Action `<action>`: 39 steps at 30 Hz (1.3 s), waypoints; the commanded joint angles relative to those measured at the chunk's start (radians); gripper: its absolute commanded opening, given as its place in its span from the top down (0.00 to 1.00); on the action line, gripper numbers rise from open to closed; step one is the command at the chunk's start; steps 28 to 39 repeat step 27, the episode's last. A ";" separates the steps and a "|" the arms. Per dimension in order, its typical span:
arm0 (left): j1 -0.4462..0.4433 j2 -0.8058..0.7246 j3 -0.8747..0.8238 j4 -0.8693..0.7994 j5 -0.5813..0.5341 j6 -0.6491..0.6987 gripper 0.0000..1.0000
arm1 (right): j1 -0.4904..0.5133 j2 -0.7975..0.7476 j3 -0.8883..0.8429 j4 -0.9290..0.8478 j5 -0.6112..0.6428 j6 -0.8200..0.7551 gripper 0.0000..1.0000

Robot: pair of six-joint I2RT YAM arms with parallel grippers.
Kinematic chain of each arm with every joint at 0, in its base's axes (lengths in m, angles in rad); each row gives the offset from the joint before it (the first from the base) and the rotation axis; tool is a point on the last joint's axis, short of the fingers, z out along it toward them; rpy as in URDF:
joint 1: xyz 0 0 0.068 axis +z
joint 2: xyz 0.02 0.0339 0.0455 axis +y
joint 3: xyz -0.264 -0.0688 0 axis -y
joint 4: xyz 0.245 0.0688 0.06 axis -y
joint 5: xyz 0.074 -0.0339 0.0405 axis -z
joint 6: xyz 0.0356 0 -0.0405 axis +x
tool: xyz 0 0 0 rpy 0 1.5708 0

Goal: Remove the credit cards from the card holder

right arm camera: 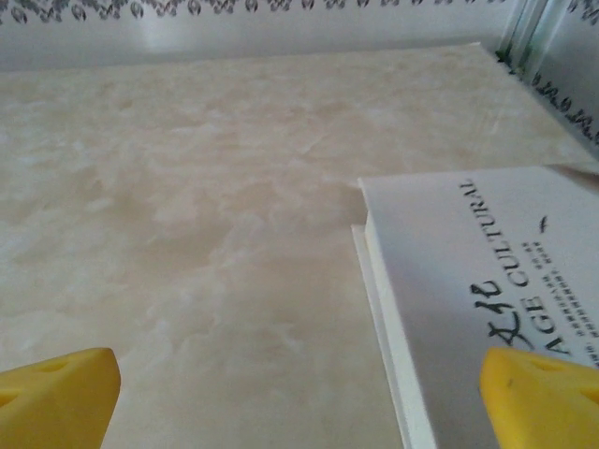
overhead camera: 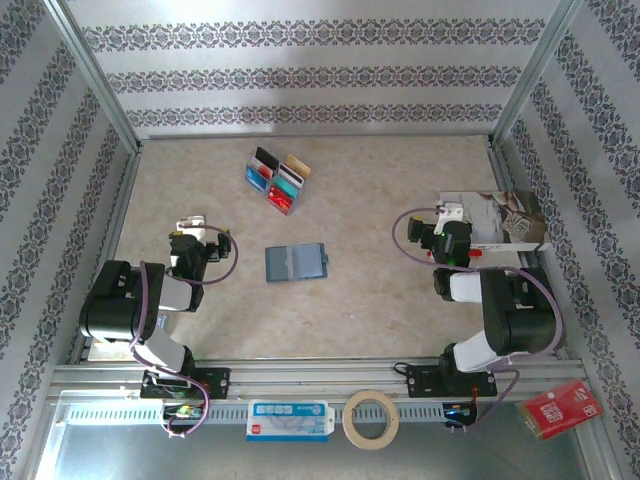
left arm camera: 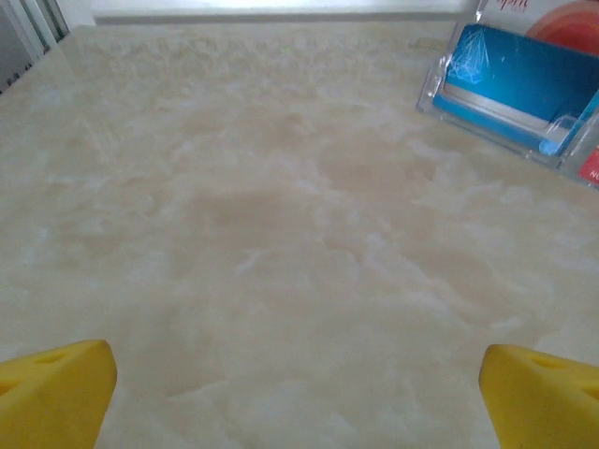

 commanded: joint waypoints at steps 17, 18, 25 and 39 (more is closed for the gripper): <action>0.010 0.000 0.088 -0.059 0.084 0.032 0.00 | 0.012 0.002 0.004 0.072 0.012 -0.027 0.02; 0.009 -0.004 0.091 -0.075 0.084 0.031 0.00 | 0.013 0.002 0.005 0.070 0.013 -0.029 0.02; 0.011 -0.001 0.094 -0.077 0.084 0.030 0.00 | 0.016 0.002 0.005 0.070 0.024 -0.031 0.02; 0.011 -0.001 0.091 -0.069 0.084 0.031 0.00 | 0.027 -0.006 -0.010 0.087 0.051 -0.036 0.02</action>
